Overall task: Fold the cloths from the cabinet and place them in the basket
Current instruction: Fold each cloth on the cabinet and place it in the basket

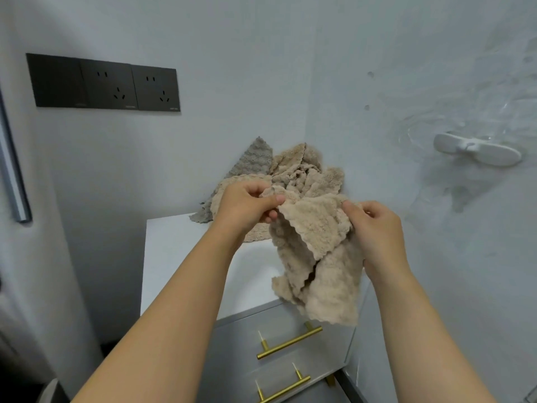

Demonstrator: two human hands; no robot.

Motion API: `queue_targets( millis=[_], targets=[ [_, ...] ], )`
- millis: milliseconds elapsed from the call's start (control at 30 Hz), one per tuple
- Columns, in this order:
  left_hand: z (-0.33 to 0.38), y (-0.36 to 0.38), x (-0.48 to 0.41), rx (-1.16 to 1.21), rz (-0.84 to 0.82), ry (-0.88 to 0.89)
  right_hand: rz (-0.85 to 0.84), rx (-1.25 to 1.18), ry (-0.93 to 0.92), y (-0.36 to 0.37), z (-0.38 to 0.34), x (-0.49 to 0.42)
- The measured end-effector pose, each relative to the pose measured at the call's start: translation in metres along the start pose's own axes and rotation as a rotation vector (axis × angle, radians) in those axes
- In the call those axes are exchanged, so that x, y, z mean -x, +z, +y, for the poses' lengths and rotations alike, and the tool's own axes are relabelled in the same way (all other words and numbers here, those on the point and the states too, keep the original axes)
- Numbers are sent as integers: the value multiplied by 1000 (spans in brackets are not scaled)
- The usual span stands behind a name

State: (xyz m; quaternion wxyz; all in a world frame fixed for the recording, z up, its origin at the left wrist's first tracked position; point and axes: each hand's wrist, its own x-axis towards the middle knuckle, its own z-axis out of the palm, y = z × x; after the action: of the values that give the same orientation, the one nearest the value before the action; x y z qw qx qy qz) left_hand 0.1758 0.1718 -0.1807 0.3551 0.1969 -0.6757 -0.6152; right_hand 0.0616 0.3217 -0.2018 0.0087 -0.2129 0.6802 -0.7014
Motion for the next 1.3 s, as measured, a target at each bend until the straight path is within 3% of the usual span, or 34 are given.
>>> queue_targets(
  millis=[67, 100, 233, 300, 400, 500, 667, 800, 867, 1000, 1100, 1200, 1300],
  targets=[
    [2, 1, 1, -40, 18, 19, 72, 133, -178, -2, -1, 2],
    [2, 2, 1, -51, 25, 31, 21, 136, -244, -3, -3, 4],
    [0, 7, 1, -58, 55, 15, -425, 230, -275, -1, -12, 14],
    [-2, 9, 0, -62, 52, -8, -497, 438, -300, 6, -7, 17],
    [-3, 11, 0, -68, 37, -26, -412, 597, -449, 15, 6, 15],
    [-4, 9, 1, -94, -11, -35, -233, 557, -494, 12, 7, 10],
    [-5, 4, 0, -150, -80, 3, -396, 287, -262, 2, -2, 11],
    [-6, 2, -1, -214, -159, 11, -381, 132, -213, -2, 0, 10],
    [-8, 4, -1, -395, -170, 99, -354, 105, -212, -2, -2, 9],
    [-13, 13, 1, -703, 1, 261, -369, 59, -217, 0, -5, 10],
    [-19, 9, -5, -778, 52, 179, -310, -58, -160, -6, -5, 6],
    [-34, -1, -14, -679, -24, 18, -255, -142, -39, -13, -5, 2],
    [-51, -8, -15, -532, 29, -24, -145, 78, -77, -15, 4, -5]
  ],
)
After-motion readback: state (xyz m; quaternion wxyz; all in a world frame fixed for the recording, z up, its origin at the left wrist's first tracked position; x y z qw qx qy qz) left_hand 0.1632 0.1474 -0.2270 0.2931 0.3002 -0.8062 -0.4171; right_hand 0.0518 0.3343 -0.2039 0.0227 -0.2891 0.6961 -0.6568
